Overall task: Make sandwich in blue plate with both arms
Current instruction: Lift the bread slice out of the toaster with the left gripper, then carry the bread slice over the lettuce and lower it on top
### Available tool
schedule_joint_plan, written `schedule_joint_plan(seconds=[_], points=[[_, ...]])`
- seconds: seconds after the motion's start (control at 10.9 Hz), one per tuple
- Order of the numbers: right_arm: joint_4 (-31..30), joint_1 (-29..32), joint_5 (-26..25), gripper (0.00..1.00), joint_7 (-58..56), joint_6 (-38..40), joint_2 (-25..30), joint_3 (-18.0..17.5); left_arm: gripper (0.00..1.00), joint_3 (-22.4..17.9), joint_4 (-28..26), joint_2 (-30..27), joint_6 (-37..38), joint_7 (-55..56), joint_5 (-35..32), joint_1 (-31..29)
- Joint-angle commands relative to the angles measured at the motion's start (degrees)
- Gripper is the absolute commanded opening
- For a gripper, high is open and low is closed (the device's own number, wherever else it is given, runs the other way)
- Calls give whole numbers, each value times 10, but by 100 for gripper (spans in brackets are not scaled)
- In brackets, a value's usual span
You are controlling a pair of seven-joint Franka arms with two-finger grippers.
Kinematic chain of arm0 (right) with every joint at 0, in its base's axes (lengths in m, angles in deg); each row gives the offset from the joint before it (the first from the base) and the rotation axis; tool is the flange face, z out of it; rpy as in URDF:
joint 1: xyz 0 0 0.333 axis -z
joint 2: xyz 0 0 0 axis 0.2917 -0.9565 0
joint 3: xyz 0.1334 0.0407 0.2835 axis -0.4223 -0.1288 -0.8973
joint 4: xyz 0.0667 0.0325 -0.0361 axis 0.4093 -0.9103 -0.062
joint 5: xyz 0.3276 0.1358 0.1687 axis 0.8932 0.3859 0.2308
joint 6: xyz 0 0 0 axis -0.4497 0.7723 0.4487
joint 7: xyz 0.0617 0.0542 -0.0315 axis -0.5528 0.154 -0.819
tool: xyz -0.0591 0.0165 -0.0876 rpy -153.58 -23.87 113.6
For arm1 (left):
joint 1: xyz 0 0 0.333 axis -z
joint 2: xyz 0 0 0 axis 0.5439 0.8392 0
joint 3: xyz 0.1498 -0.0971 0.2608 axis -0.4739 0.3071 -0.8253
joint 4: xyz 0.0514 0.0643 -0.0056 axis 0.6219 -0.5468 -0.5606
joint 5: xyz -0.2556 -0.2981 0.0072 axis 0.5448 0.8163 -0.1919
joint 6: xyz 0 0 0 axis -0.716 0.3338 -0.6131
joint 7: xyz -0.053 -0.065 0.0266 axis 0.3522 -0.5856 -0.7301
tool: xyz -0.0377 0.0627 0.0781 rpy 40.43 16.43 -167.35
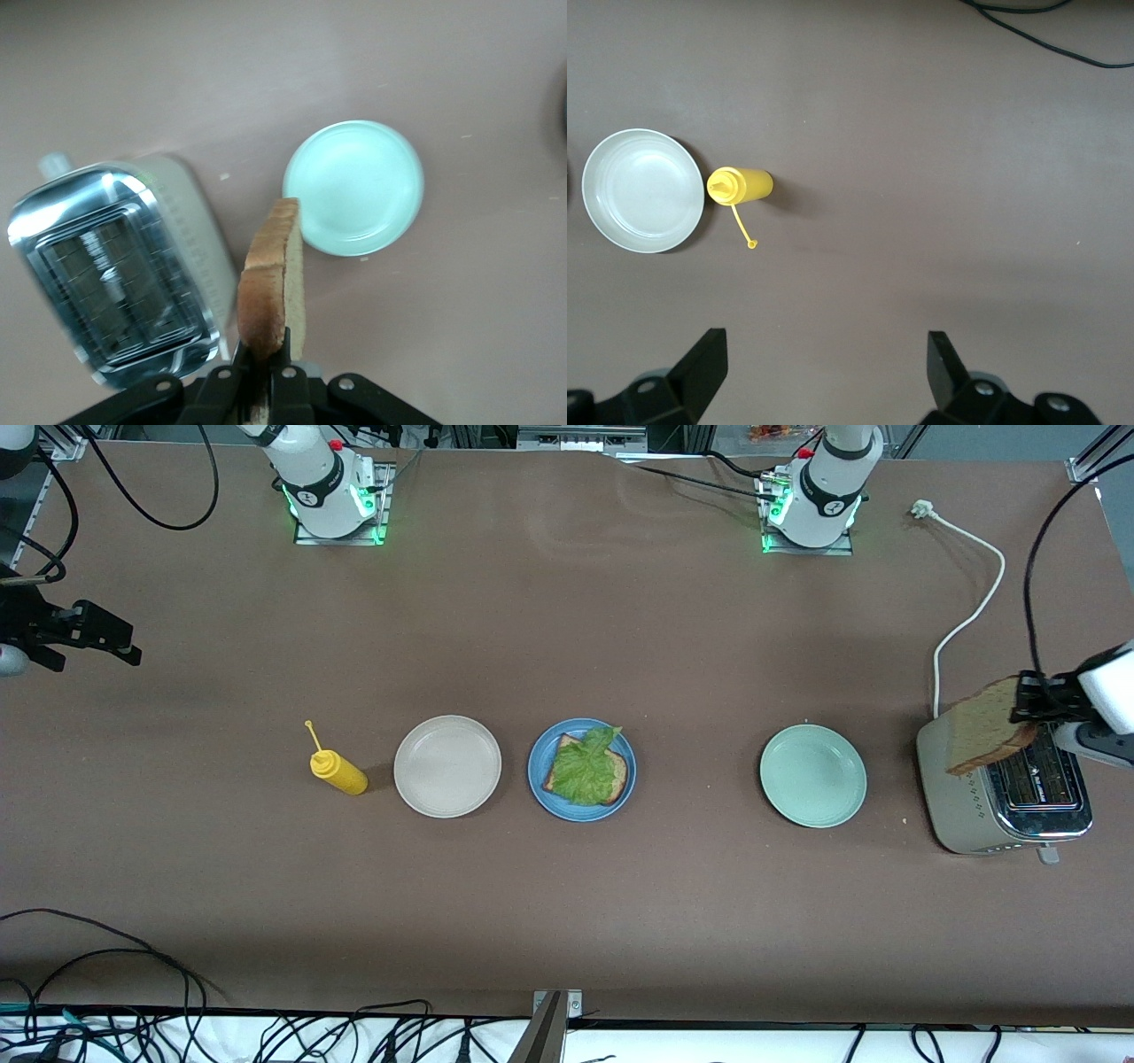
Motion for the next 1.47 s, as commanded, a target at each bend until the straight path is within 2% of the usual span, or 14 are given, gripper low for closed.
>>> schedule_joint_plan(seconds=[0.0, 0.18, 0.46, 0.73, 1.19, 1.38], points=[[13, 0, -8, 100, -3, 14, 0, 0, 0, 39, -3, 5, 10, 24, 91, 1], [13, 0, -8, 100, -3, 14, 0, 0, 0, 53, -7, 28, 10, 27, 134, 30], [13, 0, -8, 100, -4, 15, 0, 1, 0, 53, -1, 84, -3, 16, 216, 70], [13, 0, -8, 100, -3, 14, 0, 1, 0, 53, -5, 120, -74, 25, 283, 117], [13, 0, -9, 100, -4, 15, 0, 0, 0, 53, -4, 212, -173, 15, 443, 141], [13, 0, -8, 100, -3, 15, 0, 1, 0, 53, -4, 231, -207, 14, 470, 153]])
